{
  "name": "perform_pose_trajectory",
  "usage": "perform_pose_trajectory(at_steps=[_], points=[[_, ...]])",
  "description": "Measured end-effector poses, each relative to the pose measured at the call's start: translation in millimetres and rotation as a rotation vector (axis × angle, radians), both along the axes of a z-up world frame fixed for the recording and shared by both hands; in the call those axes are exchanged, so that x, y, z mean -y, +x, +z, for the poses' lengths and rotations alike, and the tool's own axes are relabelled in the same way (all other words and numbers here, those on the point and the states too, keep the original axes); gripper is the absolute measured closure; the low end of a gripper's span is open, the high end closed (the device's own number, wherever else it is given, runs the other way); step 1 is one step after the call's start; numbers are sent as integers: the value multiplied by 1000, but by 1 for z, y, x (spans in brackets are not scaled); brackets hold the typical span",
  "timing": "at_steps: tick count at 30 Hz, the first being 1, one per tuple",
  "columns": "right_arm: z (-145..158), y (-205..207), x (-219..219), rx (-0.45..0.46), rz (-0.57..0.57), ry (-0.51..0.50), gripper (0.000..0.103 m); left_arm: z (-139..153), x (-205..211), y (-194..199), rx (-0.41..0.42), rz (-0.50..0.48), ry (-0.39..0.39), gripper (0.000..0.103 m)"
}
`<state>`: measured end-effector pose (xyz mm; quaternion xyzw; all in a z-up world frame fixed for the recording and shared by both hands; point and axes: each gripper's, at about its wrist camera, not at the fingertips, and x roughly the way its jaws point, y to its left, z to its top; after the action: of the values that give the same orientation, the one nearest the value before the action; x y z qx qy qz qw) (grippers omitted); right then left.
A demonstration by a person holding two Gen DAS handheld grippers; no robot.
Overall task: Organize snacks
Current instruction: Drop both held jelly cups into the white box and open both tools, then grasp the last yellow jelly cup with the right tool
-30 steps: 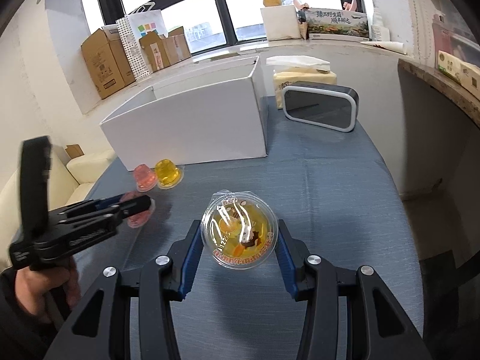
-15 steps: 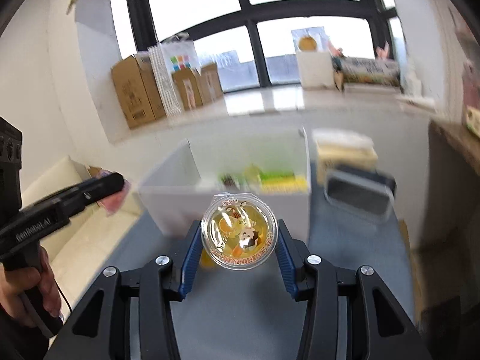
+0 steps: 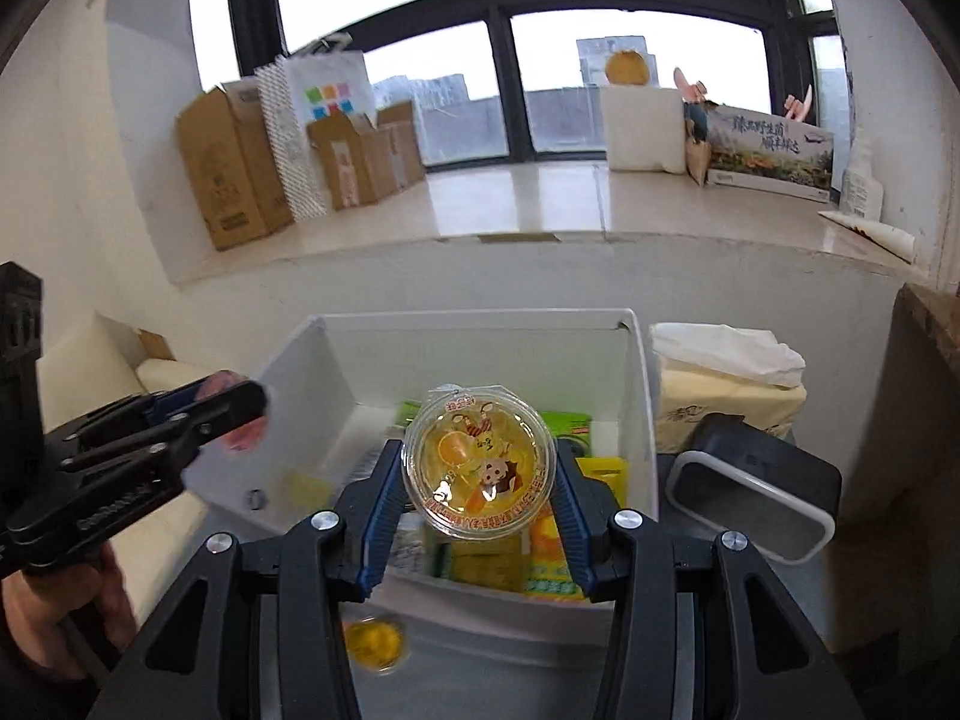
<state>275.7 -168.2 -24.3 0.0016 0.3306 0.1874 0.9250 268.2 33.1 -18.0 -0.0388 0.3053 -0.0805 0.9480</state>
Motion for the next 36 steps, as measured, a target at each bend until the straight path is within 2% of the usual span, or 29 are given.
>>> perform_pose_trajectory(at_steps=[1,2,3,4,5,6,10,12,19,22,28,30,36], points=[[-3,3,2,-8,-4,4,52,-5,-2,3,-12,7,8,66],[-6,8,3,-13,-4,9,52,-9,-3,5,-27,7,8,61],[-8,10,4,-15,-4,7,49,-12,-4,7,-43,6,7,42],[-9,12,4,-21,-13,5,41,-15,-5,8,-59,12,5,28],[-11,13,6,-33,-22,13,17,-17,-7,6,-50,23,2,3],[-12,12,9,-29,-29,27,6,-18,-8,4,-37,24,-5,0],[-14,6,14,-24,-35,46,6,-20,-8,2,-46,22,-1,0],[-16,0,14,-22,-31,49,0,-18,-6,-1,-42,14,0,0],[-16,-36,25,19,-34,55,0,-9,4,-23,-34,-4,13,0],[-12,-56,29,40,-26,61,0,-8,6,-44,-37,-27,0,0],[-11,-100,34,53,3,68,0,-14,6,-90,-56,0,-25,0],[-12,-116,33,62,11,57,0,-16,6,-109,-38,2,-28,0],[-40,-148,25,44,20,11,0,-36,2,-176,-55,45,-50,0]])
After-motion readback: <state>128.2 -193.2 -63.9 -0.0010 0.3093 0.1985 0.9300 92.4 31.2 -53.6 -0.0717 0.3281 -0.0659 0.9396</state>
